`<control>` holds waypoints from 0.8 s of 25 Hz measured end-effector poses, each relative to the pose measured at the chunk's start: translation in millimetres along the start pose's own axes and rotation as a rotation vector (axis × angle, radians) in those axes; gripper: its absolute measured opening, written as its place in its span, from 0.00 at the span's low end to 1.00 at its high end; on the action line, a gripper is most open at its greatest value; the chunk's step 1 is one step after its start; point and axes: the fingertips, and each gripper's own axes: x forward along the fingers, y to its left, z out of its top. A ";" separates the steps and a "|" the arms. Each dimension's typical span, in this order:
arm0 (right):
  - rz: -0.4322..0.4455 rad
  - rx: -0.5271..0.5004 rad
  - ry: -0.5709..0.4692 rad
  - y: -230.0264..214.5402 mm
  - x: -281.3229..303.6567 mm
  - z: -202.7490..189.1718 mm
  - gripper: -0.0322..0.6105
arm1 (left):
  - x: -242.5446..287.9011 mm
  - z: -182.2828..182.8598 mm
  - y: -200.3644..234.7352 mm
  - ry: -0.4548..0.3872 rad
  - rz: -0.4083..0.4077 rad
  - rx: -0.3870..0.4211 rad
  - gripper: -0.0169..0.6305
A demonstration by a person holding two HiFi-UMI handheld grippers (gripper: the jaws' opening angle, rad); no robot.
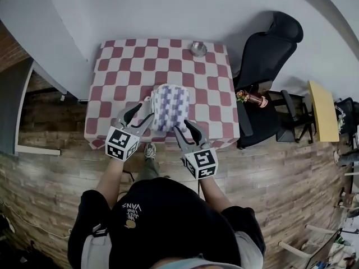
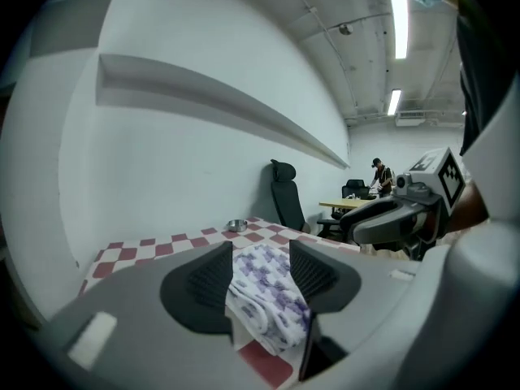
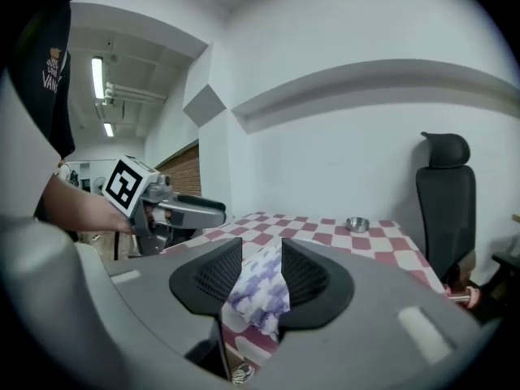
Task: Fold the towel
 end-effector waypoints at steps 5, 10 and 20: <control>-0.060 0.010 -0.043 -7.2 -36.2 2.9 0.12 | -32.2 6.3 -29.9 -0.043 0.035 0.005 0.35; -0.067 0.013 -0.038 0.3 -64.4 -4.4 0.06 | -62.2 5.8 -51.8 -0.080 0.075 -0.006 0.17; -0.083 -0.005 -0.055 10.0 -101.7 -10.5 0.06 | -98.0 -10.3 -88.8 -0.064 0.090 0.043 0.03</control>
